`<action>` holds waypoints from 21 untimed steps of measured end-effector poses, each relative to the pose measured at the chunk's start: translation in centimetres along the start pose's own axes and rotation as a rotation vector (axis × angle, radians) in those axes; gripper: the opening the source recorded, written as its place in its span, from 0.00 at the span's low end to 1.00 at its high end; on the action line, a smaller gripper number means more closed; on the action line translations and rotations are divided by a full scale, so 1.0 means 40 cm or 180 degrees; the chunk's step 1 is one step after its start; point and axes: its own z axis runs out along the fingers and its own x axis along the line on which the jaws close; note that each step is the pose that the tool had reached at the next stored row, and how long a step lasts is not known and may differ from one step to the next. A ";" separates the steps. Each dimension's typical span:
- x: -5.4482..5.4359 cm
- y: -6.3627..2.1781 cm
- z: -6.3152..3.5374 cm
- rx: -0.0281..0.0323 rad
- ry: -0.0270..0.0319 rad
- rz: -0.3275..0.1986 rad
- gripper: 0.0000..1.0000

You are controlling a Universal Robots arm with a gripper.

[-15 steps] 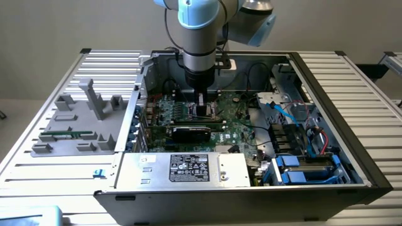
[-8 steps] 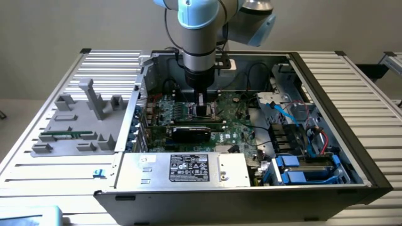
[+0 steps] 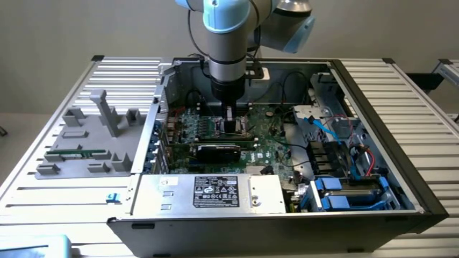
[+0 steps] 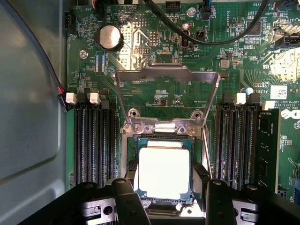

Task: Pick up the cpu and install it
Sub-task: 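Place the cpu into insertion slot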

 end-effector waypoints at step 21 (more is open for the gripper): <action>0.000 -0.002 0.001 0.0000 0.0000 0.0000 0.55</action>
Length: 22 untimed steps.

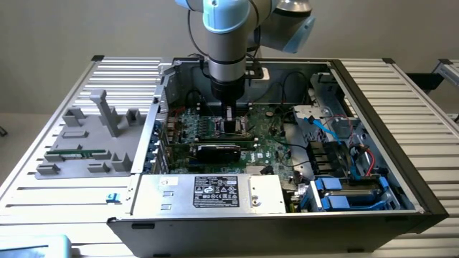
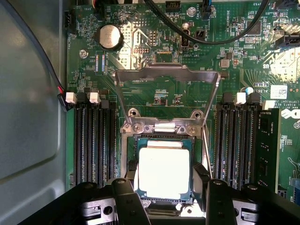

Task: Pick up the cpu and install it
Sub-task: 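Place the cpu into insertion slot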

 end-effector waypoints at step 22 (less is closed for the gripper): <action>0.000 -0.001 0.000 0.0000 0.0000 0.0000 0.55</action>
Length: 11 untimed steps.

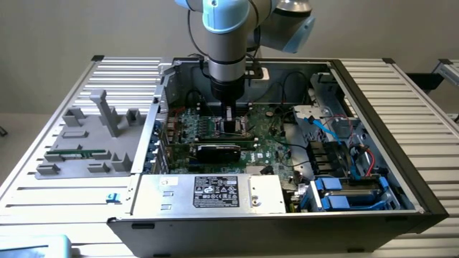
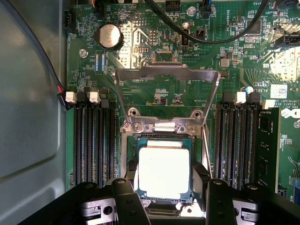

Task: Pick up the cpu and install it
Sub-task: 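Place the cpu into insertion slot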

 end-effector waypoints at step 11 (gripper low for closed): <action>0.000 0.000 0.000 0.0000 0.0000 0.0000 0.55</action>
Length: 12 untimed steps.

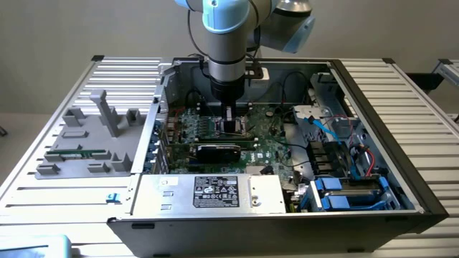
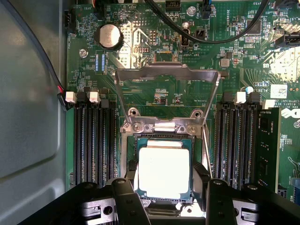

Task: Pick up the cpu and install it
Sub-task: 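Place the cpu into insertion slot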

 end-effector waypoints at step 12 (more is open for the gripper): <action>0.001 0.000 0.000 0.0000 0.0000 0.0000 0.55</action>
